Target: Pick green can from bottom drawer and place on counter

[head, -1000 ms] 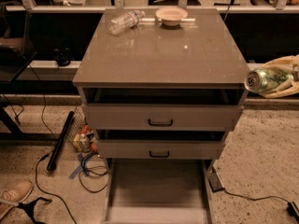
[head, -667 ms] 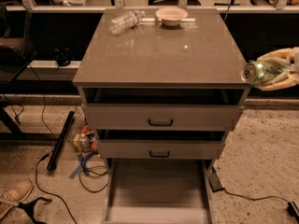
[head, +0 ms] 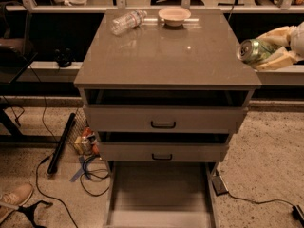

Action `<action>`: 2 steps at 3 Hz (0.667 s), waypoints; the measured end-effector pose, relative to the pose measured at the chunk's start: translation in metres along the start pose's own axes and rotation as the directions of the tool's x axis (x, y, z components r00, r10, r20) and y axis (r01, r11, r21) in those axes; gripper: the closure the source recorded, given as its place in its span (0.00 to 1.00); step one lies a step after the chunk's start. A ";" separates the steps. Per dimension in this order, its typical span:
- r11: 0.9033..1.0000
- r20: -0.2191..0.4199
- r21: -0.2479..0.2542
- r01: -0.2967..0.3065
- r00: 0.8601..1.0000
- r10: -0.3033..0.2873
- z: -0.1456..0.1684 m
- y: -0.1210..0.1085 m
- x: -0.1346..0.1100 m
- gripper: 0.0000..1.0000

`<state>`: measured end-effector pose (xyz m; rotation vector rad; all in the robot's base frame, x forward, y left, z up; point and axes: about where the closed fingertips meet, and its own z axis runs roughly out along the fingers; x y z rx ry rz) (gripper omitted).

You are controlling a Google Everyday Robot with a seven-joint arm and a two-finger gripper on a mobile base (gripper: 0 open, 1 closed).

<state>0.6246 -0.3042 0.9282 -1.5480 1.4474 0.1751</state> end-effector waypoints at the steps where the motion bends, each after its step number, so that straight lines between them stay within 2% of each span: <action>1: 0.993 -0.015 0.018 -0.119 0.993 0.120 0.030 -0.015 -0.011 1.00; 2: 0.982 -0.008 0.026 -0.187 0.982 0.187 0.058 -0.023 -0.013 1.00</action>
Offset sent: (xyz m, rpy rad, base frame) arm 0.0616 0.0635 -0.0148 0.1333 0.1569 -0.1729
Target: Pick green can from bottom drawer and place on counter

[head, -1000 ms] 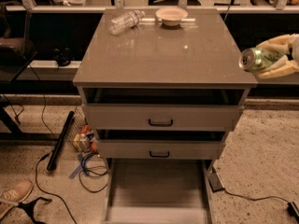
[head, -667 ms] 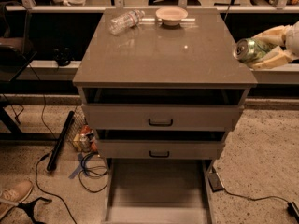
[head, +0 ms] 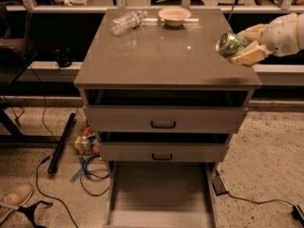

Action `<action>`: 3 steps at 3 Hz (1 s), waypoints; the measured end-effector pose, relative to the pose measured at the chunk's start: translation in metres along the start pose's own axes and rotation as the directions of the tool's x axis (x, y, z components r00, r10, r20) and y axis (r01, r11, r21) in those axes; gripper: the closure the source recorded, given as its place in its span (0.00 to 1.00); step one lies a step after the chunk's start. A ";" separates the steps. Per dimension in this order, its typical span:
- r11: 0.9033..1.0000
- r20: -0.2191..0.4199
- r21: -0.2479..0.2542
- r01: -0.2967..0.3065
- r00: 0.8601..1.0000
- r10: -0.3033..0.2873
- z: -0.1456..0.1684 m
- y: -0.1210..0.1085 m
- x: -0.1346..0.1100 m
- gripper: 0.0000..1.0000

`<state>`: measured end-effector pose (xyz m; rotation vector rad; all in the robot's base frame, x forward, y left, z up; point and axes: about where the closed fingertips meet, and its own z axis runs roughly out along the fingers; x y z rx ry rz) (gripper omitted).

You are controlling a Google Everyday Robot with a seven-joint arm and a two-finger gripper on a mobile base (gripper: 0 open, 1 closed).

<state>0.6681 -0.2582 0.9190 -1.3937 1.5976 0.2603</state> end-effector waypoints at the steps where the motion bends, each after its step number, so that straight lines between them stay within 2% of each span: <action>1: 0.999 0.003 -0.003 -0.049 0.999 0.049 0.024 -0.009 -0.002 1.00; 3: 0.991 0.002 -0.038 -0.125 0.992 0.125 0.068 -0.018 -0.002 1.00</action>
Offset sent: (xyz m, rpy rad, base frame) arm 0.0602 0.0358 -0.0208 0.0763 0.1131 -0.0627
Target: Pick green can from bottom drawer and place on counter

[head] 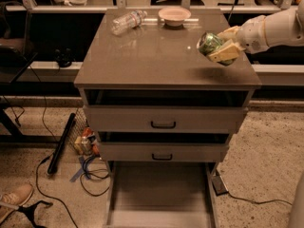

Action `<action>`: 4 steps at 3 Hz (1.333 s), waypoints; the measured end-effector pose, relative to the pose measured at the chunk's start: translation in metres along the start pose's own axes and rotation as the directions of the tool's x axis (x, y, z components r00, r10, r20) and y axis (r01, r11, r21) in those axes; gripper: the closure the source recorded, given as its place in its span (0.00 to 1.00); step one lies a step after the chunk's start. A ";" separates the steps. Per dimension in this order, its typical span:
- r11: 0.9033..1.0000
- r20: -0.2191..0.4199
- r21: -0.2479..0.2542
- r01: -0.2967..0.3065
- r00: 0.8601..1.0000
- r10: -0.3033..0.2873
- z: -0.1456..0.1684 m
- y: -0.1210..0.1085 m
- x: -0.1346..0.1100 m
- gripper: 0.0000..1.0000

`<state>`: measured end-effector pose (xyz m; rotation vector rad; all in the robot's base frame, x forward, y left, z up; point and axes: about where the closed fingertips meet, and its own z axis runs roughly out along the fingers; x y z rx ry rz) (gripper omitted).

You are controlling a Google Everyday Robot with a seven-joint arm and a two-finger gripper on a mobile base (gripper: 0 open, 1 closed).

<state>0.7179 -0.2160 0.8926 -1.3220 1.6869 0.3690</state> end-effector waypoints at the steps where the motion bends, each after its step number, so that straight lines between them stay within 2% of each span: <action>1: 0.999 -0.001 -0.027 -0.019 1.000 0.019 0.020 0.002 -0.001 1.00; 2: 0.999 0.000 -0.044 -0.026 1.000 0.026 0.034 0.001 -0.004 1.00; 3: 0.998 -0.008 -0.059 -0.031 1.000 0.030 0.045 -0.002 -0.007 0.82; 4: 0.997 -0.024 -0.073 -0.037 0.999 0.036 0.055 -0.004 -0.007 0.59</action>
Offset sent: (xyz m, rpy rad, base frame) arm 0.0237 0.0333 -0.0157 0.0158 0.0548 0.0240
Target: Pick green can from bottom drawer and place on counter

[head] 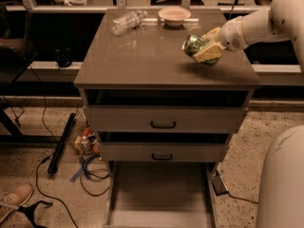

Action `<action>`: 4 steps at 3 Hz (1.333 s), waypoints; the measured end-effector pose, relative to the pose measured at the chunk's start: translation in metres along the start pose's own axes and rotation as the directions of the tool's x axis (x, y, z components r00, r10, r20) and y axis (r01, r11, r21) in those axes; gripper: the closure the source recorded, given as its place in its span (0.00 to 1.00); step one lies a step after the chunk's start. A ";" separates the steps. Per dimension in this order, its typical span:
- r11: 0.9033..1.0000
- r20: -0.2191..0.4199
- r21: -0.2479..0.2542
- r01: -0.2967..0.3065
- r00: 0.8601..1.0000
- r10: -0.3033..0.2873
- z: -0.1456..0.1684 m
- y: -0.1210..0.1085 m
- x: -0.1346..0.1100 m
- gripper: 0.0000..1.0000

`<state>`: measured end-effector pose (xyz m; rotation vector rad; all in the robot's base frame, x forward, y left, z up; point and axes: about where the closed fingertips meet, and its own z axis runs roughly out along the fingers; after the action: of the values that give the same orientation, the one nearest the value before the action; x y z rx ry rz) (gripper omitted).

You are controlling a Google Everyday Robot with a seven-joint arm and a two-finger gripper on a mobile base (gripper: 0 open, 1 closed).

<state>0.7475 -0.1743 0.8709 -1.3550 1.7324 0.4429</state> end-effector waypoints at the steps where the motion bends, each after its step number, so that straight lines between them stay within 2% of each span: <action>1: 1.000 -0.012 -0.018 -0.009 1.000 0.009 0.011 0.000 0.002 0.36; 2: 0.999 -0.022 -0.037 -0.015 1.000 0.014 0.021 0.001 0.004 0.13; 3: 0.998 -0.027 -0.053 -0.021 0.999 0.019 0.029 0.002 0.007 0.00; 4: 0.998 -0.027 -0.053 -0.021 0.999 0.019 0.029 0.002 0.007 0.00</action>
Offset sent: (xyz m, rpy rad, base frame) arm 0.0115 0.0123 -0.0181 -0.0225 0.0561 0.0201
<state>0.7571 -0.1567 0.8485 -1.3882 1.7684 0.4876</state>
